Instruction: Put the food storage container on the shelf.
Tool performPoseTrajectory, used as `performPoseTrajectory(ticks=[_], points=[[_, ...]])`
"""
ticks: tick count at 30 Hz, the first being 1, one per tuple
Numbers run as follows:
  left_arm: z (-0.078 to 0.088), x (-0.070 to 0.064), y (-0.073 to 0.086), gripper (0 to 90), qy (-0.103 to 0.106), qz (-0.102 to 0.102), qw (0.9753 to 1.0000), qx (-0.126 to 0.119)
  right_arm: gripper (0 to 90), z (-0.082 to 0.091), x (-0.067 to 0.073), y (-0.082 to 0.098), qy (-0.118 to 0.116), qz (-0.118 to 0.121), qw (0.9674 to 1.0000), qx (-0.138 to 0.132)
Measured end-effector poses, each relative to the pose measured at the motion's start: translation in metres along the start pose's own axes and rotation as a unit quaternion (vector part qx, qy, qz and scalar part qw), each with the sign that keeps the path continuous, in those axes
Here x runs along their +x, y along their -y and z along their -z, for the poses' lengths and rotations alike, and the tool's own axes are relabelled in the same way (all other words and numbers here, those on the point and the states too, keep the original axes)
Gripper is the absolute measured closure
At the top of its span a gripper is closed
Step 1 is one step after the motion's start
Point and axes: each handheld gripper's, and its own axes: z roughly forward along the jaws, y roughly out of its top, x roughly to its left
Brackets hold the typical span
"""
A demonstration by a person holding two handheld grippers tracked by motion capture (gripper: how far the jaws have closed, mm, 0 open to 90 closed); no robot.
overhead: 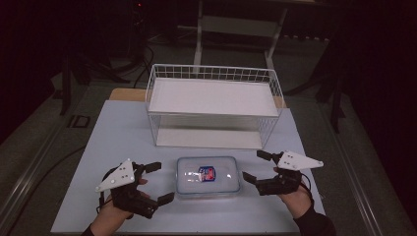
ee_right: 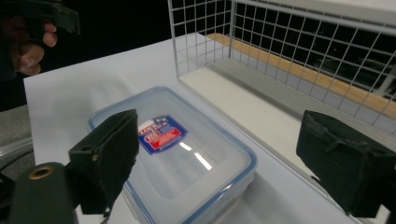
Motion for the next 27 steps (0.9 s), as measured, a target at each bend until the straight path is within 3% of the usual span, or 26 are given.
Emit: performPoseTrajectory(ticks=[2,5,7,8,10,11,12,13,14,16,18,20,21,22,23,24,25,26,27], points=[[-0.002,0.002,-0.005,0.7,-0.005,0.007,1.0,0.003,10.6,0.002,0.001,-0.003,0.008,0.015,0.9998,-0.011],[-0.006,0.005,-0.012,0.7,-0.015,0.021,0.9995,0.02,11.9,0.006,0.003,-0.007,0.045,0.032,0.9984,-0.01],[-0.011,0.008,-0.016,0.7,-0.024,0.029,0.9988,0.033,13.9,0.009,0.006,-0.009,0.068,0.042,0.9964,-0.027],[-0.013,0.009,-0.018,0.7,-0.034,0.029,0.998,0.043,15.4,0.01,0.006,-0.01,0.066,0.04,0.9966,-0.028],[-0.013,0.009,-0.018,0.7,-0.034,0.029,0.998,0.043,15.4,0.01,0.004,-0.011,0.053,0.033,0.9978,-0.023],[-0.021,0.01,-0.021,0.7,-0.069,0.037,0.9946,0.069,21.0,0.01,0.003,-0.011,0.052,0.024,0.9982,-0.019],[-0.021,0.01,-0.021,0.7,-0.069,0.037,0.9946,0.069,21.0,0.01,0.003,-0.011,0.052,0.024,0.9982,-0.019],[-0.026,0.014,-0.02,0.7,-0.073,0.056,0.9927,0.079,20.6,0.01,0.004,-0.01,0.057,0.019,0.998,-0.019],[-0.026,0.014,-0.02,0.7,-0.073,0.056,0.9927,0.079,20.2,0.01,0.004,-0.009,0.062,0.021,0.9977,-0.02],[-0.031,0.019,-0.018,0.7,-0.066,0.076,0.9906,0.093,19.9,0.01,0.005,-0.008,0.065,0.023,0.9974,-0.022],[-0.038,0.03,-0.012,0.8,-0.062,0.113,0.9853,0.113,20.0,0.011,0.006,-0.006,0.065,0.015,0.9975,-0.023],[-0.042,0.038,-0.006,0.8,-0.065,0.143,0.9789,0.131,20.0,0.012,0.007,-0.005,0.076,0.021,0.9967,-0.019],[-0.042,0.038,-0.006,1.0,-0.065,0.143,0.9789,0.131,20.0,0.012,0.007,-0.005,0.076,0.021,0.9967,-0.019],[-0.044,0.041,-0.003,1.0,-0.07,0.155,0.9754,0.14,20.1,0.012,0.01,-0.005,0.083,0.028,0.996,-0.016],[-0.047,0.048,0.002,1.0,-0.077,0.173,0.9687,0.16,20.1,0.011,0.011,-0.004,0.077,0.027,0.9966,-0.012],[-0.049,0.051,0.005,1.0,-0.074,0.187,0.9647,0.17,20.1,0.01,0.012,-0.004,0.073,0.028,0.9969,-0.01],[-0.051,0.054,0.008,1.0,-0.072,0.198,0.9613,0.177,20.1,0.01,0.013,-0.003,0.07,0.028,0.9971,-0.01],[-0.051,0.054,0.008,1.0,-0.072,0.198,0.9613,0.177,20.1,0.01,0.013,-0.003,0.07,0.028,0.9971,-0.01],[-0.054,0.059,0.013,1.0,-0.073,0.217,0.9557,0.185,18.8,0.009,0.013,-0.002,0.064,0.029,0.9975,-0.01]])
